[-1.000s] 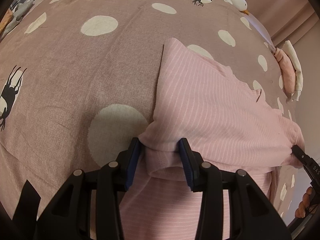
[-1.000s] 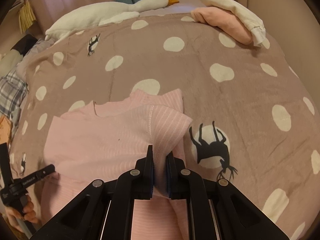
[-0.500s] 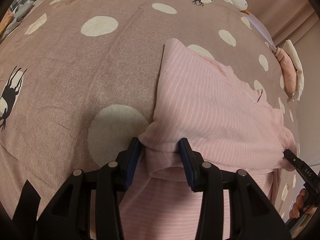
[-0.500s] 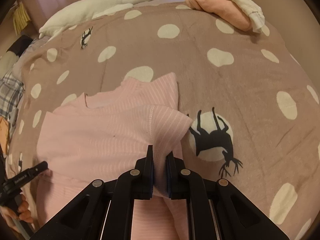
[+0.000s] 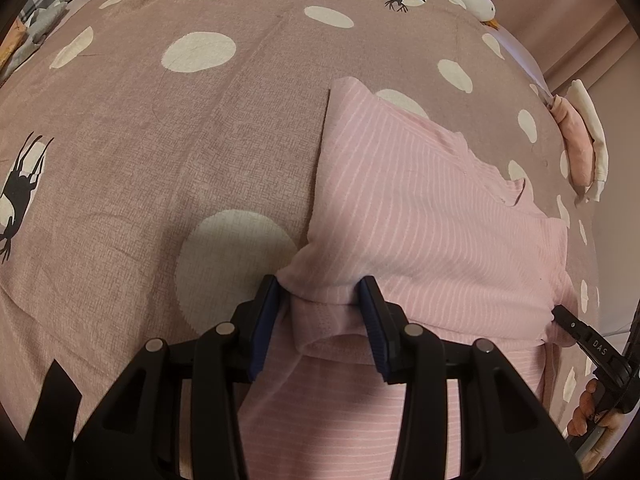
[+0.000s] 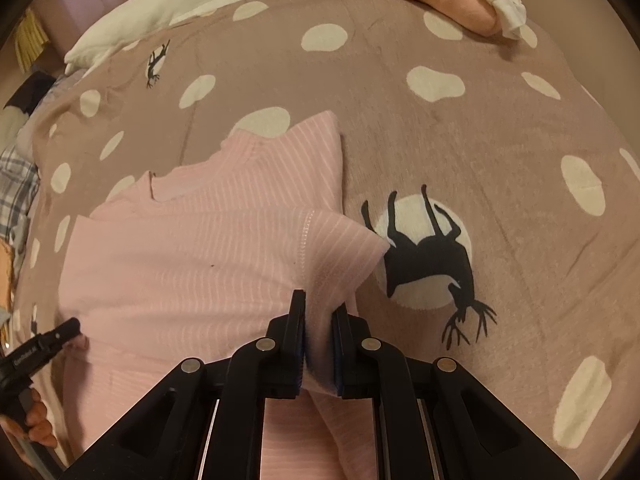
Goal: Fold small clothes
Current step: 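Hold the fold with the left gripper while the right gripper opens and releases, then press the fold flat with the left gripper, then open it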
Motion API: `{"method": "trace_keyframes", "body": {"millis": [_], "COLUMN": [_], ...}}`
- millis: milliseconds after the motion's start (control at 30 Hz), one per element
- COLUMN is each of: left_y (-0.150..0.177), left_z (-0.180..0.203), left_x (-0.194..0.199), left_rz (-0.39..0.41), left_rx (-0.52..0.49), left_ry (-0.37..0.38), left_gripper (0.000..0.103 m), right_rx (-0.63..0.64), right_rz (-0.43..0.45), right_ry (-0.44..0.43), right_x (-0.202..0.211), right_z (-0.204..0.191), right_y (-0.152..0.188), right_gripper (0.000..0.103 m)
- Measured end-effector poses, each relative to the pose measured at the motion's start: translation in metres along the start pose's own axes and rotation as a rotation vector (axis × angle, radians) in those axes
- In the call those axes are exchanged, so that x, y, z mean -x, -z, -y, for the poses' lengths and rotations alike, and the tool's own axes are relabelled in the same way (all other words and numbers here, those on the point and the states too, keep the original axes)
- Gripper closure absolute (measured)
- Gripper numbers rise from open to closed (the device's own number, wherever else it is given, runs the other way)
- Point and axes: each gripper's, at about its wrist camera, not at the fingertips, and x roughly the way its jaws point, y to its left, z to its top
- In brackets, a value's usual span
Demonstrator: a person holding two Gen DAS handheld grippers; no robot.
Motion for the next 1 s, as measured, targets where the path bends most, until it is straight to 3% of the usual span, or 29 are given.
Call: {"method": "trace_keyframes", "body": {"millis": [500, 800, 900, 1000], "left_y": [0.0, 0.0, 0.0, 0.001], "left_z": [0.0, -0.001, -0.001, -0.001], "left_x": [-0.001, -0.001, -0.001, 0.0], "left_rz": [0.004, 0.003, 0.004, 0.007], "left_rx": [-0.003, -0.002, -0.003, -0.003], "left_ry": [-0.001, 0.001, -0.001, -0.002], "left_gripper": [0.059, 0.059, 0.059, 0.06], "right_rx": [0.001, -0.027, -0.036, -0.034], "right_rz": [0.0, 0.013, 0.029, 0.065], "right_ry": [0.021, -0.008, -0.003, 0.074], "right_x": [-0.006, 0.004, 0.013, 0.023], "right_z": [0.002, 0.006, 0.01, 0.015], "right_y": [0.001, 0.003, 0.004, 0.005], "right_gripper": [0.093, 0.092, 0.077, 0.075]}}
